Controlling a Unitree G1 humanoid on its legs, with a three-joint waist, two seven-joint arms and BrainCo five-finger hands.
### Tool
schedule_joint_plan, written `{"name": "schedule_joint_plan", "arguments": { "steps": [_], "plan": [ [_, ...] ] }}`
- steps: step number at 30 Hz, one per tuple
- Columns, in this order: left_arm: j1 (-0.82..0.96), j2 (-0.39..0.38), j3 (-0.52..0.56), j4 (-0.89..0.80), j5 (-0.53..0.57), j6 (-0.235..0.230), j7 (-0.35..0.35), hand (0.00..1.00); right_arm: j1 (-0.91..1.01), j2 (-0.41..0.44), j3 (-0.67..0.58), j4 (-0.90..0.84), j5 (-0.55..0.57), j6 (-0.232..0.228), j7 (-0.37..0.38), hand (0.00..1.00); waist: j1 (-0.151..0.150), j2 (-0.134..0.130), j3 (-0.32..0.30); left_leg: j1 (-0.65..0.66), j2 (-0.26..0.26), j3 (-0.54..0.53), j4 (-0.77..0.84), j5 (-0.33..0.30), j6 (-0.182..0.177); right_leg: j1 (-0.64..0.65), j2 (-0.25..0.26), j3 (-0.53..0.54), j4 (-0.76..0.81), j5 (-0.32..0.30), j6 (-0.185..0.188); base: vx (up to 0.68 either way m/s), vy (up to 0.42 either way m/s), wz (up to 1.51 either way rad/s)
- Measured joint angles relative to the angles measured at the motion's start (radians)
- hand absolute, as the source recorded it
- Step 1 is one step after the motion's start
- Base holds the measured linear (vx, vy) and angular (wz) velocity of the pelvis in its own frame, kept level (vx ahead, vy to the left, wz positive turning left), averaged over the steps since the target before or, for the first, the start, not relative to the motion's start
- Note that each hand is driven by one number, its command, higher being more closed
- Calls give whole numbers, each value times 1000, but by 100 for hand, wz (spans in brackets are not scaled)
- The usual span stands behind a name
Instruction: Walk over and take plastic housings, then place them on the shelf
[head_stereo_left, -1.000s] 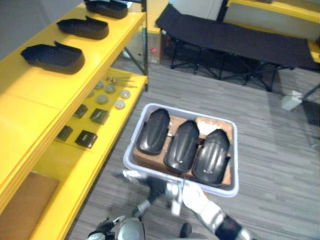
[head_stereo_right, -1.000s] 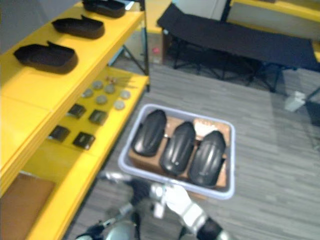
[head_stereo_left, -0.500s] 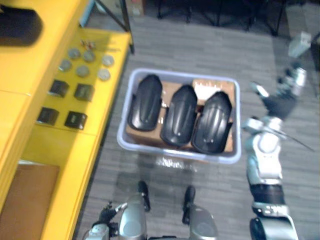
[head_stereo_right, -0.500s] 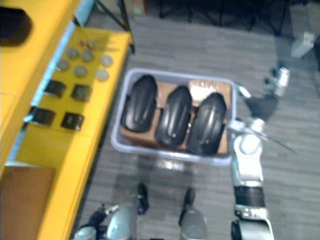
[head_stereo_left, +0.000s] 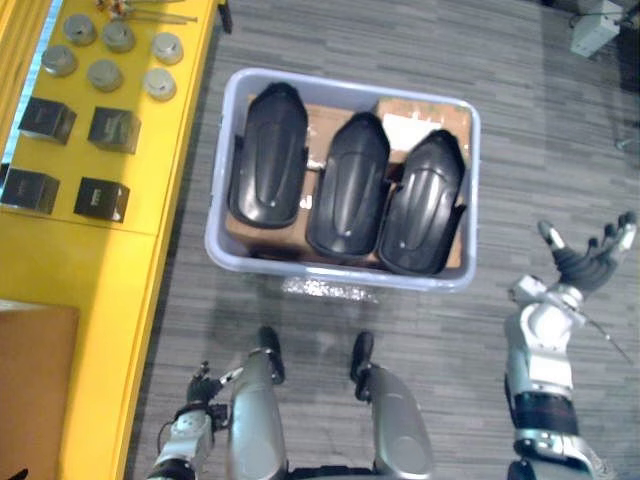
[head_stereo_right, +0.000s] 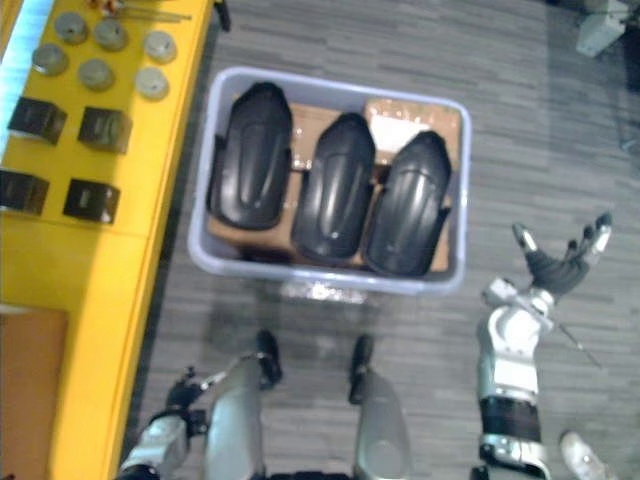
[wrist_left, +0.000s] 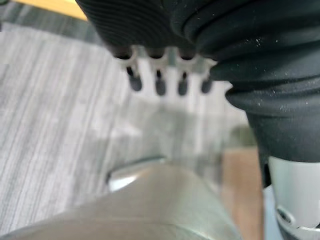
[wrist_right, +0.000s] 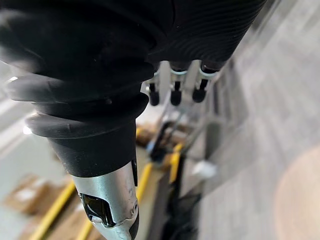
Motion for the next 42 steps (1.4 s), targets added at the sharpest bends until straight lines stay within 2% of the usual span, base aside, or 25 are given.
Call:
{"name": "schedule_joint_plan", "arguments": {
  "steps": [4, 7, 9, 10, 11, 14, 16, 18, 22, 26, 28, 34, 37, 42],
  "plan": [
    [0, -1, -4, -6, -2, 1, 1, 0, -34, 4, 0, 129, 50, 1, -2, 0, 0, 0, 2, -17, -26, -4, -20, 16, 12, -22, -24, -4, 7, 1, 2, 10, 31, 13],
    [-4, -9, -6, -6, -5, 0, -1, 0, -106, -20, -2, 234, 75, 1, -2, 0, 4, 13, 9, -18, -44, -9, -24, 21, 18, -20, -38, -10, 9, -1, 6, 30, 38, 15],
    [-12, -23, -17, -6, -10, 0, -8, 0, -176, -89, -10, 312, 110, 0, -1, 0, 9, 42, 24, -29, -61, -22, -24, 27, 27, -18, -54, -28, 10, 0, 11, 17, 37, 24],
    [-13, -25, -18, -6, -10, 0, -9, 0, -185, -98, -11, 322, 110, 0, -1, 0, 10, 46, 25, -32, -62, -23, -23, 27, 27, -20, -55, -29, 10, 0, 12, 13, 45, 24],
    [-27, -37, -18, -2, -11, 4, -16, 0, -221, -143, -15, 359, 119, 0, 0, 0, 17, 65, 35, -38, -69, -27, -21, 30, 32, -21, -62, -33, 10, 2, 16, 9, 49, 12],
    [-30, -53, -18, 5, -13, 8, -23, 0, -295, -195, -17, 413, 132, 4, 6, 0, 23, 91, 48, -39, -78, -26, -18, 32, 36, -22, -70, -33, 12, 4, 19, 7, 42, 6],
    [-31, -56, -24, 5, -39, 8, -26, 0, -335, -210, -14, 441, 136, 12, 10, 0, 29, 98, 49, -45, -79, -26, -18, 33, 37, -30, -72, -33, 15, 4, 19, 0, 0, 0],
    [-44, -56, -42, 15, -49, 15, -49, 0, -368, -248, -3, 485, 137, 44, 13, 0, 40, 111, 55, -53, -80, -27, -18, 36, 41, -37, -73, -36, 20, 4, 19, 0, 0, 0],
    [-47, -57, -46, 23, -49, 25, -61, 0, -406, -271, 35, 528, 139, 79, 34, 0, 39, 117, 54, -56, -86, -29, -17, 39, 43, -49, -83, -38, 39, -3, 24, -3, -2, 3],
    [-61, -78, -55, 29, -51, 25, -74, 0, -436, -332, 52, 571, 150, 112, 47, 0, 45, 161, 61, -84, -92, -52, -5, 42, 46, -59, -91, -60, 58, -8, 25, -17, 2, 16],
    [-66, -86, -55, 34, -51, 25, -81, 0, -450, -337, 54, 579, 156, 115, 57, 0, 50, 174, 62, -84, -94, -52, -3, 42, 46, -62, -95, -60, 69, -11, 24, -11, 3, 2],
    [-66, -92, -58, 33, -52, 17, -81, 0, -478, -338, 94, 599, 147, 115, 71, 0, 60, 180, 59, -84, -101, -52, -21, 61, 45, -77, -104, -60, 89, -18, 23, -5, -10, 1],
    [-66, -91, -70, 34, -54, 10, -81, 0, -498, -338, 94, 583, 94, 87, 18, 0, 64, 182, 59, -86, -101, -51, -22, 64, 45, -87, -106, -57, 100, -21, 20, -5, -10, 0],
    [-66, -95, -94, 41, -82, -1, -81, 0, -510, -345, 91, 405, -92, -4, -183, 0, 62, 204, 58, -86, -101, -51, -22, 66, 44, -89, -106, -56, 105, -22, 19, 0, 0, 0]
  ]
}}
